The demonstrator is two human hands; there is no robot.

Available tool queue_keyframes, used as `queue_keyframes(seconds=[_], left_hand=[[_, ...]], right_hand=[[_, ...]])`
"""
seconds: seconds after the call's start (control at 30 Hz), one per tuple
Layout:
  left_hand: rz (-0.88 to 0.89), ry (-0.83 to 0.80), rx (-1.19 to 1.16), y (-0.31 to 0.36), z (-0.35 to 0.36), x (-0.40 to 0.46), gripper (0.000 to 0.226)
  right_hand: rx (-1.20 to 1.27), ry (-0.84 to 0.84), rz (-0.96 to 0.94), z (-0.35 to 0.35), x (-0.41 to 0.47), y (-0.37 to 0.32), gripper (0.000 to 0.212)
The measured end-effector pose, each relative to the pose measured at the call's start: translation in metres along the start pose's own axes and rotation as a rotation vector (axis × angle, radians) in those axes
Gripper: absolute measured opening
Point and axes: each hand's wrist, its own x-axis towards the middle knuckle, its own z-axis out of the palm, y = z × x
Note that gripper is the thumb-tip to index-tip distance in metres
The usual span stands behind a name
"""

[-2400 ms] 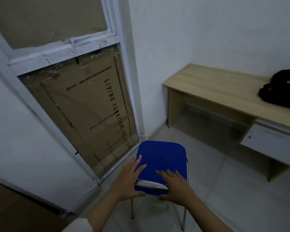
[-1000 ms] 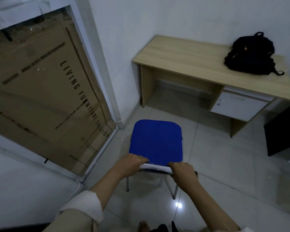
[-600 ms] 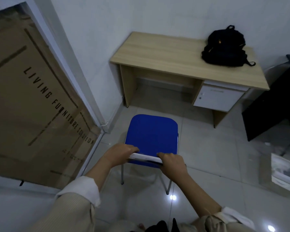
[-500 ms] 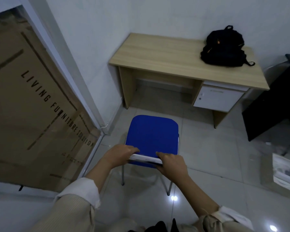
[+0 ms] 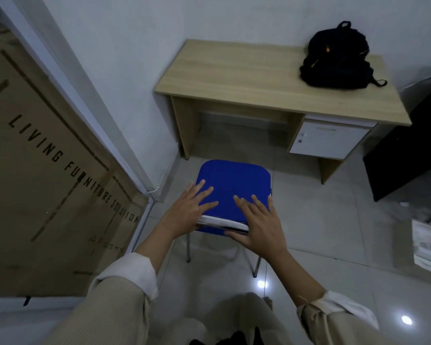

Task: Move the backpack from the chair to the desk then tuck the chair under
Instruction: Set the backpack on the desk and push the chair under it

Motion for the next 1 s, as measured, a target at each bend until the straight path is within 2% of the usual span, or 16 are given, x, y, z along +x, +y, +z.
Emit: queue_keyframes(seconds=[0.13, 0.27, 0.37, 0.73, 1.0], left_hand=[[0.006, 0.066, -0.033, -0.013, 0.002, 0.018, 0.073], [-0.025, 0.091, -0.137, -0.024, -0.002, 0.04, 0.088], [-0.078, 0.102, -0.161, -0.036, -0.003, 0.063, 0.086], [-0.098, 0.052, -0.206, -0.086, -0.002, 0.145, 0.089], [-0.137, 0.085, -0.277, -0.117, -0.002, 0.197, 0.09]], right_hand=[[0.022, 0.015, 0.03, -0.003, 0.019, 0.009, 0.089], [0.011, 0.023, 0.052, 0.0, 0.043, 0.024, 0.084], [-0.003, 0.017, 0.055, 0.001, 0.067, 0.037, 0.084], [0.056, 0.008, 0.082, 0.0, 0.15, 0.083, 0.09], [0.054, -0.031, 0.055, 0.003, 0.212, 0.117, 0.089]])
